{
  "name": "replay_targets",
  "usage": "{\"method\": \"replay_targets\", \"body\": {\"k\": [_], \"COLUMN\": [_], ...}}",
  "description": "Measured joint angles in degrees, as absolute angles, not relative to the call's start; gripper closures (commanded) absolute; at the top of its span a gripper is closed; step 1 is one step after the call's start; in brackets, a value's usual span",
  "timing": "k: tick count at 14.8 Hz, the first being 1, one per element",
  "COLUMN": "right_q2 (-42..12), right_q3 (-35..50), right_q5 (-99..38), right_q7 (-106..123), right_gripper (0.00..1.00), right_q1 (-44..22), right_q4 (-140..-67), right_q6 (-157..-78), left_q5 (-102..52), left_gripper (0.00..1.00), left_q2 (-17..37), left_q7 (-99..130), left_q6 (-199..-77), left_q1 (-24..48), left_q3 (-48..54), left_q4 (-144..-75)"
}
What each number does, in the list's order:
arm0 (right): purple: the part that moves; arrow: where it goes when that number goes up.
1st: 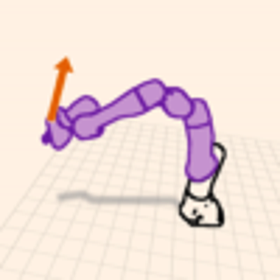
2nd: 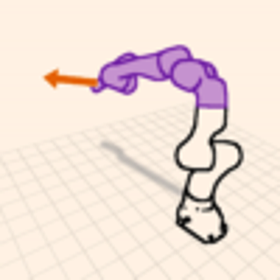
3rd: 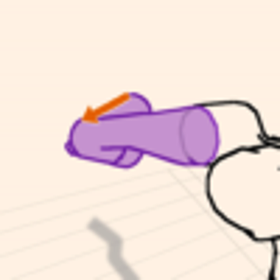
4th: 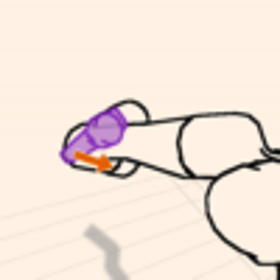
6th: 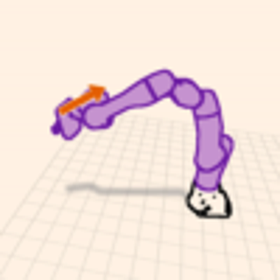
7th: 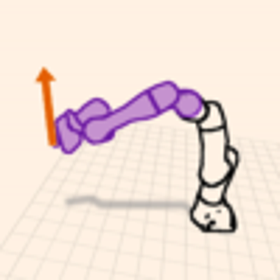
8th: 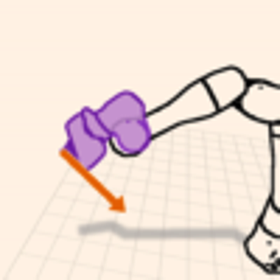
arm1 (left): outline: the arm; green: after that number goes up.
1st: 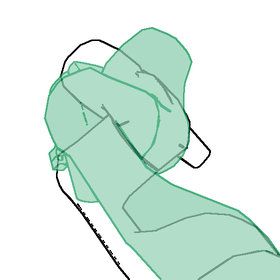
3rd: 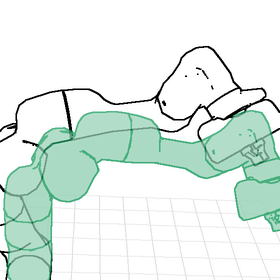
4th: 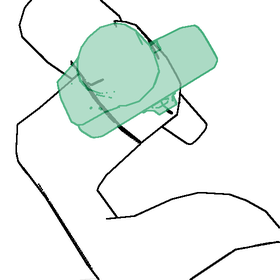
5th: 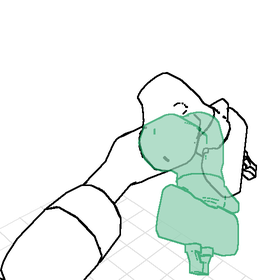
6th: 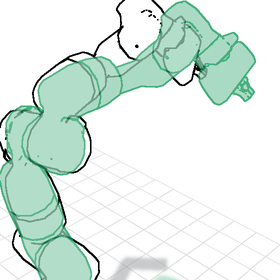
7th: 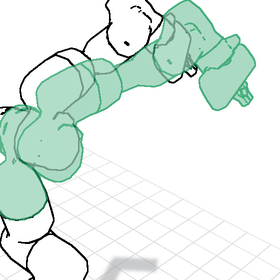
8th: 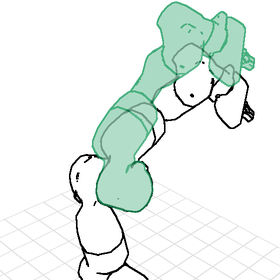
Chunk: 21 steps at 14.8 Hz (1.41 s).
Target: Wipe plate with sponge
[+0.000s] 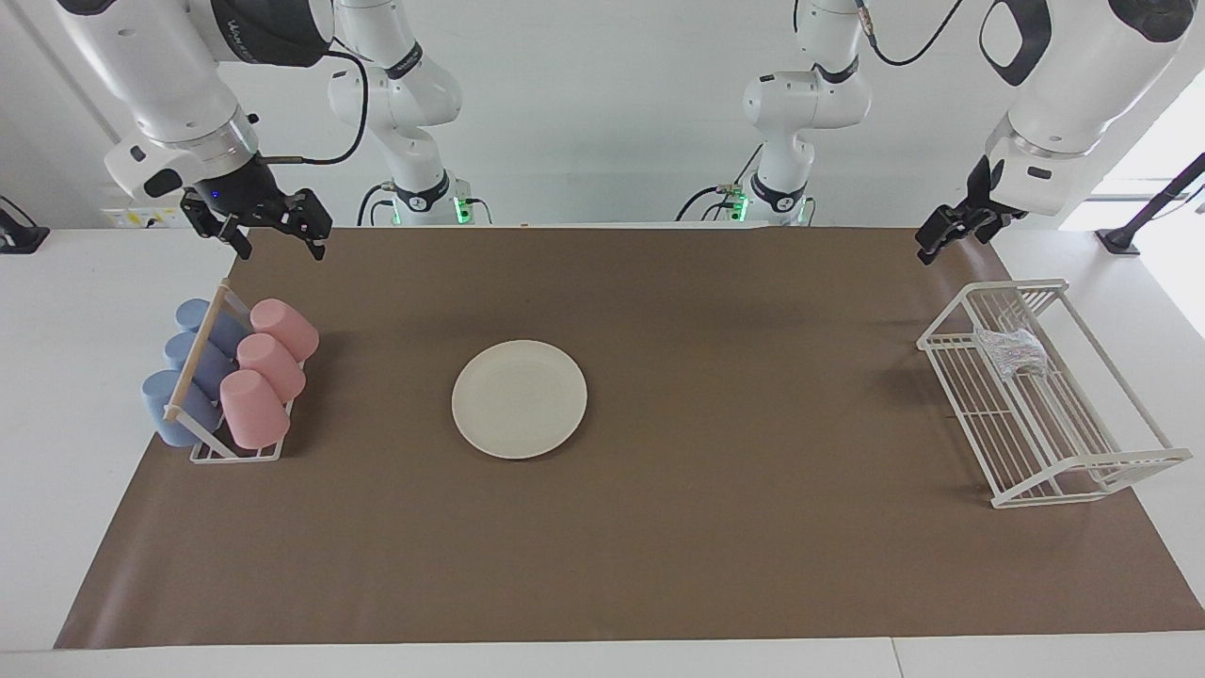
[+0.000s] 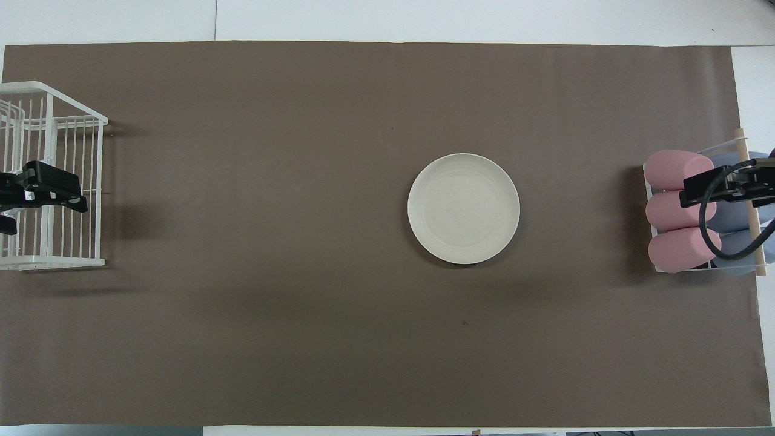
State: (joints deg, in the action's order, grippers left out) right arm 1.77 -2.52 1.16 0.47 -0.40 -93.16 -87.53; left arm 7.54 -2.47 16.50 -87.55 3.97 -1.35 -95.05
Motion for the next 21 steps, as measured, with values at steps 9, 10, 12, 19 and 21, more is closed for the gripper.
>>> {"method": "replay_targets", "body": {"k": [9, 10, 12, 19, 21], "right_q2": [1.8, 1.8, 1.8, 1.8, 1.8], "right_q3": [-2.5, -2.5, -2.5, -2.4, -2.3], "right_q5": [1.2, 1.2, 1.2, 1.2, 1.2], "right_q7": [0.4, 0.4, 0.4, -2.8, -4.4], "right_gripper": [0.0, 0.0, 0.0, 0.0, 0.0], "right_q1": [-0.4, -0.4, -0.4, -0.5, -0.5], "right_q4": [-93.2, -93.2, -93.2, -93.1, -92.9], "right_q6": [-87.5, -87.5, -87.5, -87.5, -87.5], "left_q5": [30.8, 32.8, 37.3, 47.7, 47.7], "left_gripper": [0.0, 0.0, 0.0, 0.0, 0.0], "left_q2": [9.9, 11.5, 14.0, 20.7, 20.8], "left_q7": [17.9, 18.0, 18.0, 18.1, 18.4], "left_q6": [-97.4, -98.2, -98.3, -95.7, -94.4], "left_q1": [6.6, 6.6, 6.6, 8.4, 8.9], "left_q3": [-0.4, -0.4, -0.5, -0.4, -0.4], "left_q4": [-97.5, -97.3, -96.8, -95.0, -94.7]}}
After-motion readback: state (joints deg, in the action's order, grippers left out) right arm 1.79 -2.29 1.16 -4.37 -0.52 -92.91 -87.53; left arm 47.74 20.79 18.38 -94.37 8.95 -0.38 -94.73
